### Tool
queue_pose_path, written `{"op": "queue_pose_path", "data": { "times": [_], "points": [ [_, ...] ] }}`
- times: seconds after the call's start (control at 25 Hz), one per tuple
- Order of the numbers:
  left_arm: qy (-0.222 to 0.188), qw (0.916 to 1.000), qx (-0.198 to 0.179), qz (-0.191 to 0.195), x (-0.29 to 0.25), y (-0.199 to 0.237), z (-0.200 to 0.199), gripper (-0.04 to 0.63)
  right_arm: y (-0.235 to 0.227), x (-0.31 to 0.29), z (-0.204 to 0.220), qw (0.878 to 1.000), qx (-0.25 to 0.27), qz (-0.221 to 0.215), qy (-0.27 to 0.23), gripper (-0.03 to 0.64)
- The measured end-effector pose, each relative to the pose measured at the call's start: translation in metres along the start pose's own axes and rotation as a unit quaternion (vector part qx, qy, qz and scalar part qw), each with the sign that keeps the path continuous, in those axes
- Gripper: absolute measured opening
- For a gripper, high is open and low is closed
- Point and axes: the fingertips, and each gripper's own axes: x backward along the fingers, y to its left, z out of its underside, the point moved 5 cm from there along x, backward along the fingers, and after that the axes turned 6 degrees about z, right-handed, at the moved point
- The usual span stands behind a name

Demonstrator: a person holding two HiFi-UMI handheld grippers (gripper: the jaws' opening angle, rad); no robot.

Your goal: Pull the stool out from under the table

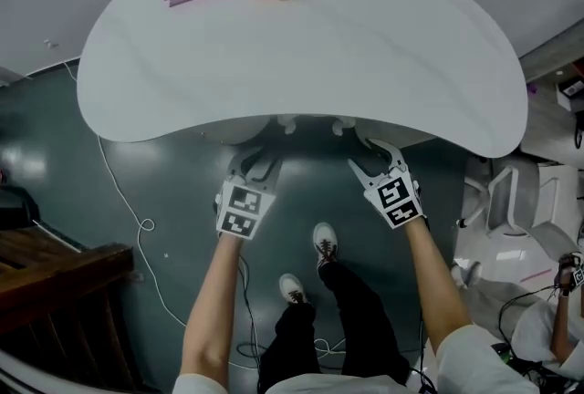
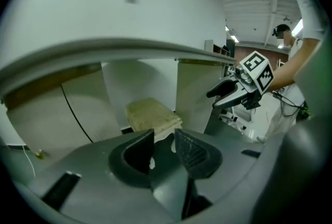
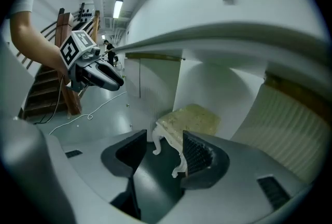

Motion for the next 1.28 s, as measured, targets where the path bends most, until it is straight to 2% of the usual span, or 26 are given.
{"op": "queue_pose_path", "data": {
  "times": [0.08, 0.36, 0.56, 0.72, 0.96, 1.12, 1.28],
  "points": [
    [0.004, 0.9999, 0.009, 0.003, -0.025, 0.006, 0.024, 0.135, -0.002, -0.026, 0.023, 1.000, -0.010, 0.004, 0.003, 0.219],
    [0.018, 0.9998, 0.005, 0.007, -0.098, 0.025, 0.096, 0.191, -0.012, -0.111, 0.109, 0.998, -0.045, 0.039, 0.033, 0.265],
    [0.025, 0.9996, 0.011, 0.005, -0.153, 0.046, 0.133, 0.241, -0.023, -0.161, 0.154, 0.995, -0.062, 0.056, 0.052, 0.285],
    [0.021, 0.9996, 0.019, 0.008, -0.198, 0.063, 0.145, 0.272, -0.037, -0.193, 0.173, 0.992, -0.089, 0.071, 0.047, 0.291],
    [0.041, 0.9991, 0.003, -0.013, -0.255, 0.088, 0.149, 0.288, -0.055, -0.226, 0.174, 0.987, -0.071, 0.131, 0.055, 0.296],
    [0.051, 0.9986, -0.008, -0.012, -0.272, 0.098, 0.143, 0.295, -0.057, -0.235, 0.185, 0.989, -0.060, 0.116, 0.064, 0.298],
    [0.064, 0.9970, -0.043, -0.002, -0.286, 0.101, 0.149, 0.295, -0.060, -0.243, 0.192, 0.990, -0.063, 0.115, 0.060, 0.296]
  ]
}}
